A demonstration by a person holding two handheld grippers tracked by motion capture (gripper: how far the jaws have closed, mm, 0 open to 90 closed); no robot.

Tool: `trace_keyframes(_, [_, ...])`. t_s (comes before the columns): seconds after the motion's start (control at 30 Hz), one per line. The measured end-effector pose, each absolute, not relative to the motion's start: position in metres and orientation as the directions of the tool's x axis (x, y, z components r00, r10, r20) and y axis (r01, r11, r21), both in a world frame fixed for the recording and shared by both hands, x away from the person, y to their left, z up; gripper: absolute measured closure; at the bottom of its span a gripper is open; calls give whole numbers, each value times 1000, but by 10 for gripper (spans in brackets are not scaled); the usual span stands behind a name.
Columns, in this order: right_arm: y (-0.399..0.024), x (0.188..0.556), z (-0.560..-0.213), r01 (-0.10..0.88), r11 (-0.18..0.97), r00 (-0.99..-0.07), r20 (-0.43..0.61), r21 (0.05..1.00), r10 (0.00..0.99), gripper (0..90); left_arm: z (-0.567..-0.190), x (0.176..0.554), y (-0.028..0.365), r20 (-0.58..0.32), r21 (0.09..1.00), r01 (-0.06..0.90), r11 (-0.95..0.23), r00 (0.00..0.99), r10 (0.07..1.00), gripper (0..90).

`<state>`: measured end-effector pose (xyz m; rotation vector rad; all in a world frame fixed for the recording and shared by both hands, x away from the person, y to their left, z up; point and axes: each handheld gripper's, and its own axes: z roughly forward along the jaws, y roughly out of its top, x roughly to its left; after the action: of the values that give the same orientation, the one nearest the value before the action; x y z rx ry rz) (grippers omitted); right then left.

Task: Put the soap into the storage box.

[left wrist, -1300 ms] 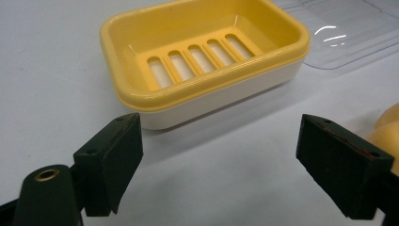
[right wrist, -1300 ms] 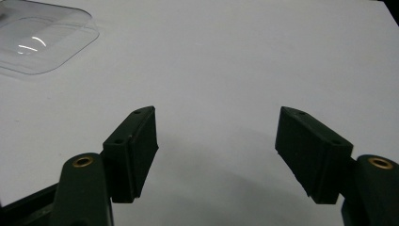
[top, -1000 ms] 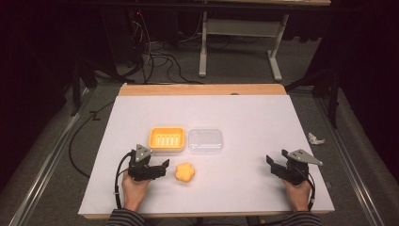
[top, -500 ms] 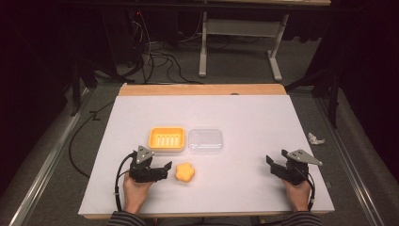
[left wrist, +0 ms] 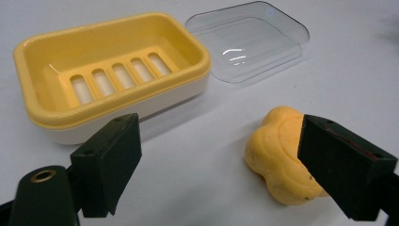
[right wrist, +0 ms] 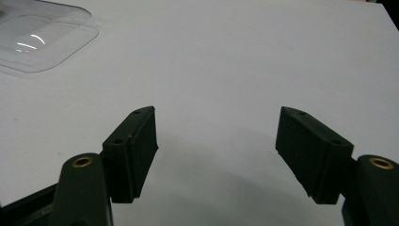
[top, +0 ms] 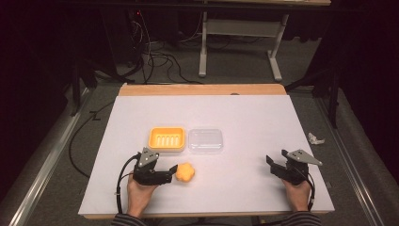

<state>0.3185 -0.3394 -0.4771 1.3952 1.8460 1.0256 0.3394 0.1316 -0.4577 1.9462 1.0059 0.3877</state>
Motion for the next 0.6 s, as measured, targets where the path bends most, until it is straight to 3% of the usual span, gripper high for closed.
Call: trace_keyframes(0.6, [-340, 319, -477, 501, 146, -264, -10, 853, 964, 300, -464, 329, 102, -88, 795, 494, -353, 669, 738, 150])
